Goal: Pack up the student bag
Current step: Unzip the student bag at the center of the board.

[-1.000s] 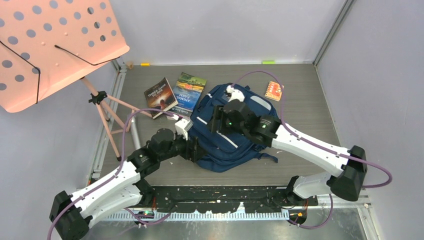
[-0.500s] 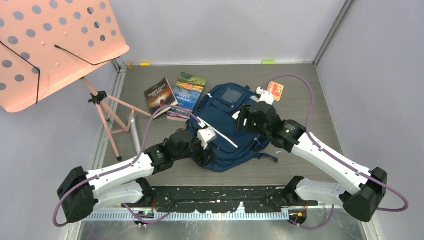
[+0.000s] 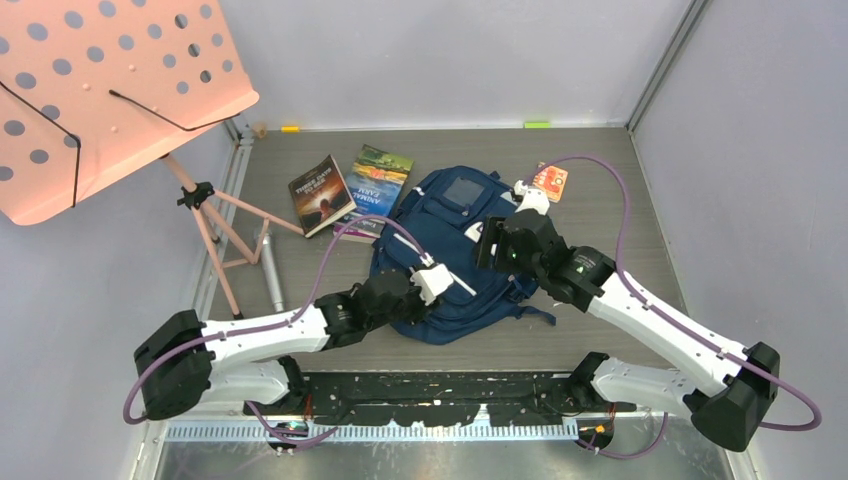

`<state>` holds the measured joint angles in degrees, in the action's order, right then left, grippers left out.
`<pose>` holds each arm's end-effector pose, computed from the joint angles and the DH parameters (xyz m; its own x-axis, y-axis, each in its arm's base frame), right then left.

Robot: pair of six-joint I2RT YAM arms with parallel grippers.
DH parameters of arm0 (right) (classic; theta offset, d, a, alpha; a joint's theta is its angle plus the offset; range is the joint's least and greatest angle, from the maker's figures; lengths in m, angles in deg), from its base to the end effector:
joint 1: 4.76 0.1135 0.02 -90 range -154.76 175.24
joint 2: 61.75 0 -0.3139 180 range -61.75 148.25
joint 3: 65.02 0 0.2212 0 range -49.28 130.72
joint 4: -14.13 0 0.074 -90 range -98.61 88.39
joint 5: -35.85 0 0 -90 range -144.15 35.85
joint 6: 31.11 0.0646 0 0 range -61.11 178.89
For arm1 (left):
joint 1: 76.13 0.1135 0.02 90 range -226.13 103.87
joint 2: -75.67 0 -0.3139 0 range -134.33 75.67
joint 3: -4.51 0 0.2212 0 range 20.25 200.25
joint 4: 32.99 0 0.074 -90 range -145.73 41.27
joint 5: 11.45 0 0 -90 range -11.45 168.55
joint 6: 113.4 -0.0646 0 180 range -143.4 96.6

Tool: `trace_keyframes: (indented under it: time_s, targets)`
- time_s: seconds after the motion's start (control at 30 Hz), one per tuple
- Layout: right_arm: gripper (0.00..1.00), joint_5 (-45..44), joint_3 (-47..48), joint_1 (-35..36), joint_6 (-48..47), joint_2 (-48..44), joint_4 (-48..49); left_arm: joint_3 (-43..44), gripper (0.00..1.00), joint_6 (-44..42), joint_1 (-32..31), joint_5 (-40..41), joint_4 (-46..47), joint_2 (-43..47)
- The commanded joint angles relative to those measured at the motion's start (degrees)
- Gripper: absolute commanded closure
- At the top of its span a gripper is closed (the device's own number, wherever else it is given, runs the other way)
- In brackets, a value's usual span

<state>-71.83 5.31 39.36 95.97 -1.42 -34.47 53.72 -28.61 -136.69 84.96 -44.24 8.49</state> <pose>0.1489 0.1171 0.3401 -0.6545 0.1655 -0.7377 -0.1232 0.9394 0.3200 0.1190 -0.1961 0.2671 -0.1647 0.4754 -0.8642 0.8359 0.5323 0.1335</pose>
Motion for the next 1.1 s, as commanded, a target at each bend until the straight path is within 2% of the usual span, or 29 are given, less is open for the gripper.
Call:
trace_keyframes:
  time_s: [0.0,0.07,0.17,0.3,0.33,0.43,0.6,0.83,1.07]
  targets:
    - [0.30,2.5,-1.0,-0.3,-2.4,-2.1,3.9,-0.8,0.57,-1.3,-0.3,6.9,7.9,-0.5]
    - [0.30,4.6,-1.7,-0.3,-4.0,-1.9,5.2,-0.7,0.61,-1.5,-0.3,6.3,8.6,-1.6]
    - [0.31,7.1,-3.0,-0.3,-6.4,-2.1,7.0,-1.1,0.72,-1.9,-0.4,6.1,10.1,-3.3]
    - [0.32,11.7,-5.9,-0.3,-10.3,-2.8,10.5,-0.9,0.97,-1.0,-0.3,5.6,9.7,-3.1]
    - [0.32,13.1,-7.1,-0.2,-11.3,-2.9,11.8,-1.0,1.00,-0.6,-0.3,5.6,9.7,-2.4]
    - [0.35,16.2,-9.0,-0.1,-12.9,-3.1,14.6,-1.5,1.00,1.2,-0.3,7.4,8.6,0.6]
    - [0.36,16.1,-13.4,3.1,-18.4,-4.1,22.2,0.0,1.00,3.9,-0.1,8.1,2.9,4.2]
    - [0.35,6.3,-12.5,12.0,-28.7,1.3,28.5,1.4,1.00,6.9,2.0,7.0,-1.4,5.0]
    - [0.35,0.6,-9.4,15.2,-34.6,12.2,31.7,2.0,1.00,10.2,6.6,3.0,-2.3,6.3]
